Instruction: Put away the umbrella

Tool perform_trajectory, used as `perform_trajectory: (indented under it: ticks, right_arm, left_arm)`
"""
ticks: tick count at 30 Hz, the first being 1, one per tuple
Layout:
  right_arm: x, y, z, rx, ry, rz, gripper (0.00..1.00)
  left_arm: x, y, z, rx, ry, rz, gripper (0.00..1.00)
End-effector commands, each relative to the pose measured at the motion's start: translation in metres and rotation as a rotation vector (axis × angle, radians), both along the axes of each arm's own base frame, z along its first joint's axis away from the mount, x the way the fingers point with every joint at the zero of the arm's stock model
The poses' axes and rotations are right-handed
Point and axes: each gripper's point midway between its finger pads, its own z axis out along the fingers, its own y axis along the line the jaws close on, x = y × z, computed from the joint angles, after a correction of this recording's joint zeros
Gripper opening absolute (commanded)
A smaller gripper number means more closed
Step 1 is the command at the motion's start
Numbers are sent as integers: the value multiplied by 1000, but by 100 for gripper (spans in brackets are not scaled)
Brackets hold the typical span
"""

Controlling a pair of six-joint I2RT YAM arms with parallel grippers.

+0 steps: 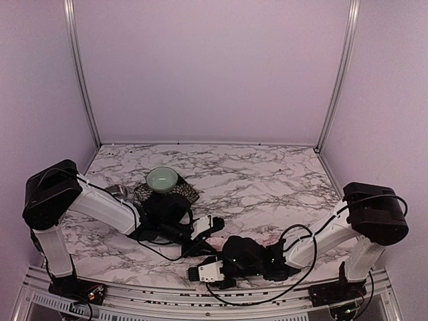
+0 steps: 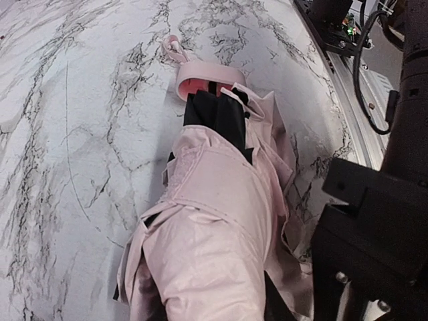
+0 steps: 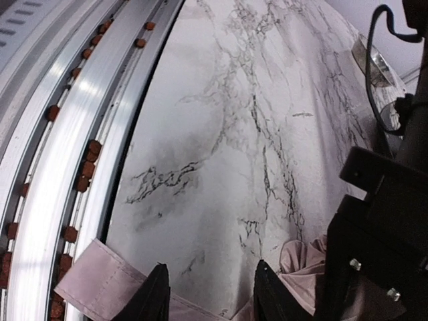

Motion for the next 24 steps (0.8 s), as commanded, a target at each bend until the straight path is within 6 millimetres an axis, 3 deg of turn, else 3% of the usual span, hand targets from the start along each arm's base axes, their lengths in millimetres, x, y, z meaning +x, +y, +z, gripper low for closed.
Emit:
perform_trajectory:
  ticks: [1, 5, 10, 13, 14, 15, 16, 17, 19, 24]
  right_arm:
    - [-17, -20, -10, -126, 9, 19, 45]
    - [-27, -12, 19, -91, -14, 50, 52]
    - [-27, -10, 72, 32, -8, 40, 63]
    - [-12, -20, 102, 111, 69, -3, 75]
    - [-4, -26, 109, 132, 123, -21, 86]
    - [3, -32, 119, 156, 182, -28, 88]
    - [12, -40, 122, 165, 232, -46, 89]
    - [19, -47, 126, 176, 271, -61, 98]
    - [38, -62, 125, 183, 338, -112, 100]
    - [91, -88, 93, 69, 385, -334, 100]
  left_arm:
    - [23, 40, -46, 214, -70, 93, 0]
    - [21, 42, -45, 211, -86, 58, 0]
    - [17, 44, -46, 210, -91, 36, 0]
    - [16, 44, -46, 210, -92, 33, 0]
    - [16, 44, -46, 210, -93, 32, 0]
    - [16, 45, -46, 211, -93, 31, 0]
    - [16, 45, -46, 212, -93, 32, 0]
    - [16, 45, -46, 211, -92, 31, 0]
    - [15, 45, -46, 209, -90, 27, 0]
    - [13, 44, -47, 206, -84, 18, 0]
